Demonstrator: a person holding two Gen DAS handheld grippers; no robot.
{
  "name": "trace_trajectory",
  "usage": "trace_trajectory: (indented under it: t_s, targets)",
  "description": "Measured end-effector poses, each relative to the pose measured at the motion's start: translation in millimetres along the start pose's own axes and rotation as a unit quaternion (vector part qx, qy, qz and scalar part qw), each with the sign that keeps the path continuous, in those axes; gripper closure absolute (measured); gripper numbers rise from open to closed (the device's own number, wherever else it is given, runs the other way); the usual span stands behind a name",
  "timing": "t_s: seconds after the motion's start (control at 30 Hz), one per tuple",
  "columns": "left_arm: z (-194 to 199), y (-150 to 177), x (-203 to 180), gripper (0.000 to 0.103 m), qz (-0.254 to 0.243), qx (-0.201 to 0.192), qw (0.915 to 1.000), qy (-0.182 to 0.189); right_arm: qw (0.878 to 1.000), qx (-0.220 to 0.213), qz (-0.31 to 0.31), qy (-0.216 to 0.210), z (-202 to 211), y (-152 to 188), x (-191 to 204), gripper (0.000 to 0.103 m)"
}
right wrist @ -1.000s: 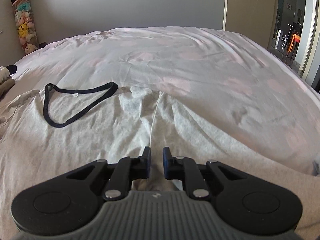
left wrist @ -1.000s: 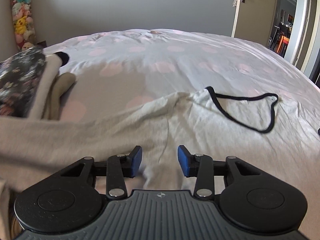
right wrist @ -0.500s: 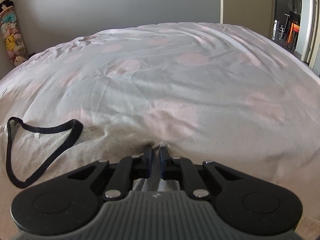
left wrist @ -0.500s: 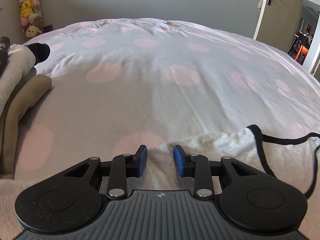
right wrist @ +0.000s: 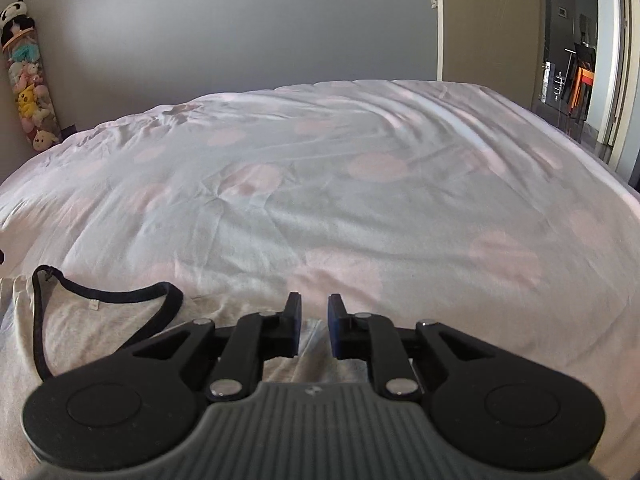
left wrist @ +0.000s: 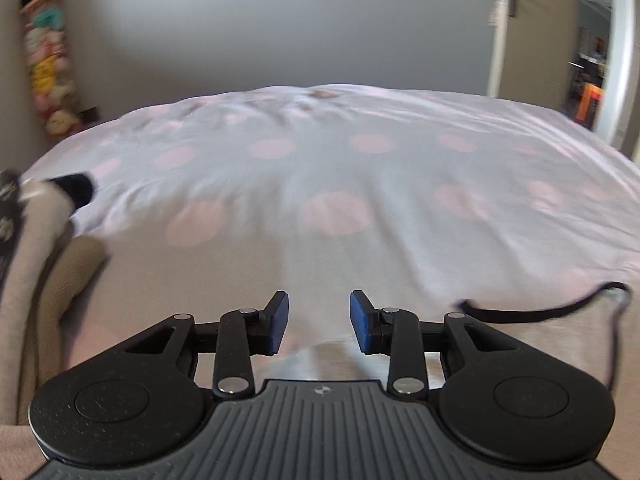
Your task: Fold clothes
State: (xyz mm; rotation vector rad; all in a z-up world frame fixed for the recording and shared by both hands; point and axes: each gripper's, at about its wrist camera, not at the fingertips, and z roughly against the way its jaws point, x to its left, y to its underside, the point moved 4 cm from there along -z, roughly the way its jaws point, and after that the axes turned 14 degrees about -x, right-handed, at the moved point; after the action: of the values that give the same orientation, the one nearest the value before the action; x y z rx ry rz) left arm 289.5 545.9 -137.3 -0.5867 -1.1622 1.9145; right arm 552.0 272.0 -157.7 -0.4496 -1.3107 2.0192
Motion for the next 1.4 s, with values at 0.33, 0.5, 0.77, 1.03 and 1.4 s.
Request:
trace_trajectory:
  t_s: [0.33,0.5,0.77,1.03,1.4]
  targets:
    - [-2,-7,-136,0.072,-0.014,0.027,0.987,0.158,1.0,0.027,0.006,0.011,27,18,-8,0.083]
    - [-22,5,-192,0.061,0.0,0.06,0.9768,0.206,0.999,0.032,0.002,0.008,34,29,-24,0.077]
    - [-61,12,-219,0.102,0.016,0.089,0.9755,0.2,0.999,0.041,-0.003,-0.004,41,49,-39,0.071]
    - [-79,17,-219,0.102,-0.017,0.089,0.9819,0.167,0.999,0.035,0.02,0.01,40,59,-49,0.071]
    - [23,11,-204,0.075,-0.092,0.034,0.9819,0.162,0.999,-0.003,-0.033,0.03,145,42,-59,0.063]
